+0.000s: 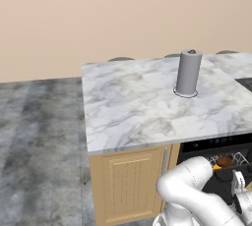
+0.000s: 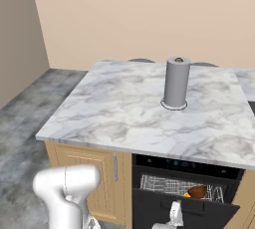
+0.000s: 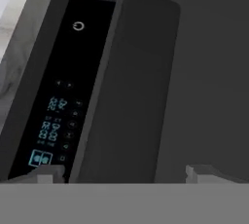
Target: Pick up the cup and bowl from the counter, place them in the dishwasher, and close the dishwasher door.
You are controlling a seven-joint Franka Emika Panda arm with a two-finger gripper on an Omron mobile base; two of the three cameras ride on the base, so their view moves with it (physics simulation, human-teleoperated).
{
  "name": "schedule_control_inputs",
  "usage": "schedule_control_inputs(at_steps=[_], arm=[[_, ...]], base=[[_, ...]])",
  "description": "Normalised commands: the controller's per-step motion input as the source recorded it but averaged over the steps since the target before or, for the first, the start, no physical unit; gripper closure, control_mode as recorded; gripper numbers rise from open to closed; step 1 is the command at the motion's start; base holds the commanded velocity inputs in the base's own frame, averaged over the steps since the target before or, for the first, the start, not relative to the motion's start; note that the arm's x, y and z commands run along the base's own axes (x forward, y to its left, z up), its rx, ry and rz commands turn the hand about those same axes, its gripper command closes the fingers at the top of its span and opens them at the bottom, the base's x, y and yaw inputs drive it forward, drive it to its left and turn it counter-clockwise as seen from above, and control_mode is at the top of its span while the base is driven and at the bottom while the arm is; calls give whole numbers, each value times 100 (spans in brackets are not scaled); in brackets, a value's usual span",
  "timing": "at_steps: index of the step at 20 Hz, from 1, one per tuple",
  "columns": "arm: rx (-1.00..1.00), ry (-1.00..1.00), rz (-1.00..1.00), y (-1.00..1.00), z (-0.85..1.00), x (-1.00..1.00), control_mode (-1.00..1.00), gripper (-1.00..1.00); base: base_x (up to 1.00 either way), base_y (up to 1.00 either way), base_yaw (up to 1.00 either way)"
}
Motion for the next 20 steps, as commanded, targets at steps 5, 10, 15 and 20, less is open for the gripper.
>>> schedule_control_inputs(at_steps=[5, 10, 15, 20], arm=[[-2, -7, 0, 1, -46, 77, -100, -100], [-1, -7, 0, 0, -47, 68, -100, -100], [-2, -8, 0, 0, -46, 60, -100, -100], [-2, -7, 0, 0, -49, 64, -100, -100]], base=[[0, 0, 0], [0, 0, 0], [0, 0, 0], [0, 0, 0]])
